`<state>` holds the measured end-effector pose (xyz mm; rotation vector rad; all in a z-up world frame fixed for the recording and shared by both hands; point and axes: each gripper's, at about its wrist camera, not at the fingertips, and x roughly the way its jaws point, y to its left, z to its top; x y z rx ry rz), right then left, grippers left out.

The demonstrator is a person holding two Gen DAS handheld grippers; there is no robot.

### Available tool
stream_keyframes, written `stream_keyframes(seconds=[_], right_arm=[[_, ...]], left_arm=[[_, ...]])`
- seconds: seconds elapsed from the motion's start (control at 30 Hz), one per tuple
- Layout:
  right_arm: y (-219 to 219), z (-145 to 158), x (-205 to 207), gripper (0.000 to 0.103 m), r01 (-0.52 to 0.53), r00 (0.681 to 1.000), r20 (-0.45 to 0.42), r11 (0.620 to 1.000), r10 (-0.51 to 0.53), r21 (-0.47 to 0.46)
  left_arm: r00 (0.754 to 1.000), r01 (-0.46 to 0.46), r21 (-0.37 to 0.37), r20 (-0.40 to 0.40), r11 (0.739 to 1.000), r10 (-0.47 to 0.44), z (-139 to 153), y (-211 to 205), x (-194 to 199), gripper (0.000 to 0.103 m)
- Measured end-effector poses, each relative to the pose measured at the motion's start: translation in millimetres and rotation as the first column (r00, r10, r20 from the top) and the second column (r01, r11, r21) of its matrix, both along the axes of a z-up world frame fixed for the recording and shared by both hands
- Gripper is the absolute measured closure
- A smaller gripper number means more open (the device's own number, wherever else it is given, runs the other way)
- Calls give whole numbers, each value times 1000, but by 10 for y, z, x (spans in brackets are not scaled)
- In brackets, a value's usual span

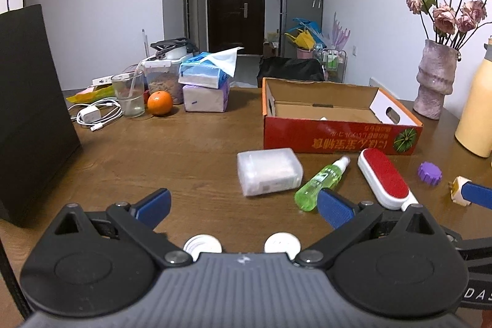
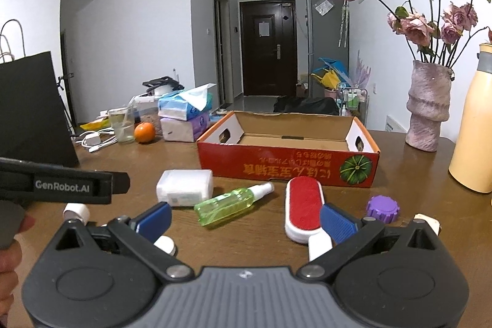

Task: Organize rigid objects
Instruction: 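Withdraw both tools from the box back toward the white caps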

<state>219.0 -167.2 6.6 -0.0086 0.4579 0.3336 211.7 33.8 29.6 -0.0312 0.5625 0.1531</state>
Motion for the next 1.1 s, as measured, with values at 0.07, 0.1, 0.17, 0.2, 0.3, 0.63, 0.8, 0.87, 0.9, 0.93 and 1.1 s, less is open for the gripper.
stream_keyframes(seconds=[0.07, 0.1, 0.17, 0.2, 0.3, 0.63, 0.8, 0.87, 0.9, 0.93, 1.1], right_arm=[[43, -17, -31, 0, -8, 1000, -5, 1000, 8, -7], [64, -24, -44, 0, -12, 1000, -7, 1000, 12, -10], [114, -42, -69, 0, -20, 1000, -13, 1000, 20, -14], [138, -52, -78, 0, -24, 1000, -15, 1000, 24, -16], [210, -83, -101, 0, -35, 999, -24, 999, 34, -23], [454, -236, -95, 0, -63, 996, -71, 997, 59, -50], [548, -303, -52, 0, -72, 994, -92, 996, 66, -60], [577, -327, -33, 0, -74, 993, -99, 995, 68, -64], [590, -340, -24, 0, -75, 992, -102, 995, 68, -66], [599, -353, -10, 0, -76, 992, -105, 995, 68, -66], [645, -424, 70, 0, -75, 990, -126, 995, 66, -71]], left_arm=[[1000, 0, -2, -3, 1000, 0, -23, 37, -44, 0], [1000, 0, -2, -5, 1000, 0, -35, 57, -63, 0], [1000, 0, -2, -11, 1000, 0, -69, 100, -98, 0], [1000, 0, -1, -15, 1000, 0, -87, 121, -113, 0], [999, 0, 4, -34, 1000, 0, -151, 182, -148, 0], [996, -3, -7, -92, 1000, 3, -383, 395, -184, 0], [994, -1, -28, -113, 1000, -2, -481, 488, -139, 0], [992, 0, -27, -124, 1000, -3, -524, 506, -108, 0], [992, 2, -26, -128, 1000, -5, -544, 513, -92, 0], [991, 4, -26, -132, 1000, -7, -563, 520, -77, 0], [988, 8, -28, -155, 1000, -13, -662, 556, 26, 3]])
